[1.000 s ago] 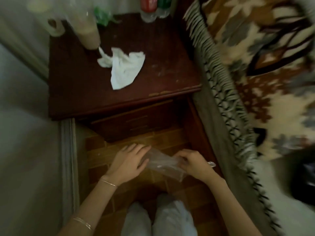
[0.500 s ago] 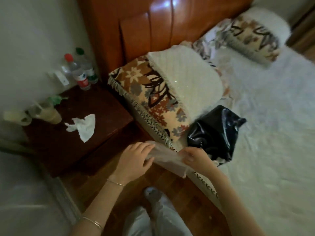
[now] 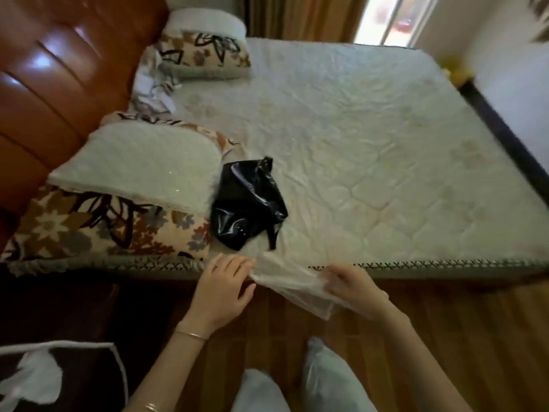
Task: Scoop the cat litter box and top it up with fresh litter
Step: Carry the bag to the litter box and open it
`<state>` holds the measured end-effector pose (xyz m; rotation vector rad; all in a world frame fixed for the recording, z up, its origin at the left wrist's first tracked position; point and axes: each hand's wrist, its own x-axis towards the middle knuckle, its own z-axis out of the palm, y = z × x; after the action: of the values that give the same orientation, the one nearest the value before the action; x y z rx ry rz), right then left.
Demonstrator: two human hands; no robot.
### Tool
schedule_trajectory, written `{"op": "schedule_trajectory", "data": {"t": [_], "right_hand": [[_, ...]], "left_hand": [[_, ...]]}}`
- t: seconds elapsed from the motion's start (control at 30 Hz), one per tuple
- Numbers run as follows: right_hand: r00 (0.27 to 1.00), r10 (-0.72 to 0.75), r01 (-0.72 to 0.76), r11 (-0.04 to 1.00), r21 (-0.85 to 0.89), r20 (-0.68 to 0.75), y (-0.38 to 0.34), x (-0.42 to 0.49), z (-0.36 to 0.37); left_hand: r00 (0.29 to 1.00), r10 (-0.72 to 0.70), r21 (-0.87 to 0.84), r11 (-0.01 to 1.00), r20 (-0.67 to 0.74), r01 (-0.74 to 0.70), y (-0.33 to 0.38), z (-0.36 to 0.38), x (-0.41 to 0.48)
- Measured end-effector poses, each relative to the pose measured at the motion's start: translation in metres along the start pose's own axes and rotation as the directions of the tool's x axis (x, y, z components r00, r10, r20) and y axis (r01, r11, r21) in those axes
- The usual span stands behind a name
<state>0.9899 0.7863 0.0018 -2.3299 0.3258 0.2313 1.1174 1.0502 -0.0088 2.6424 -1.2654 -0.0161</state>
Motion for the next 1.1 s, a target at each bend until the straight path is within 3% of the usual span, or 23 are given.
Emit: {"op": "schedule_trajectory", "data": {"t": [0.2,0.47,0.83,1.1], "right_hand": [[0.951,0.237,-0.215,0.969,0.126,-0.199,0.07,-0.078,-0.037],[0.813,0.497,-0.422,0.862,0.281,-0.304,0.173,-0.199,-0.098],[0.618,0.632,-0.523,0.774,0.356,-0.468,0.287,-0.326,-0.211],[0.452,0.725,-0.577,0.682,0.449,-0.52,0.339,-0.375,-0.228]], "left_hand": [[0.948,0.302,-0.016,0.953,0.102,-0.301,0.084,0.022,0.073],[0.773,0.616,-0.097,0.788,0.149,-0.609,0.263,0.06,0.15],[0.59,0.801,-0.1,0.599,0.102,-0.795,0.478,0.083,0.23],[0.432,0.9,-0.159,0.436,0.061,-0.886,0.583,0.111,0.271]]}}
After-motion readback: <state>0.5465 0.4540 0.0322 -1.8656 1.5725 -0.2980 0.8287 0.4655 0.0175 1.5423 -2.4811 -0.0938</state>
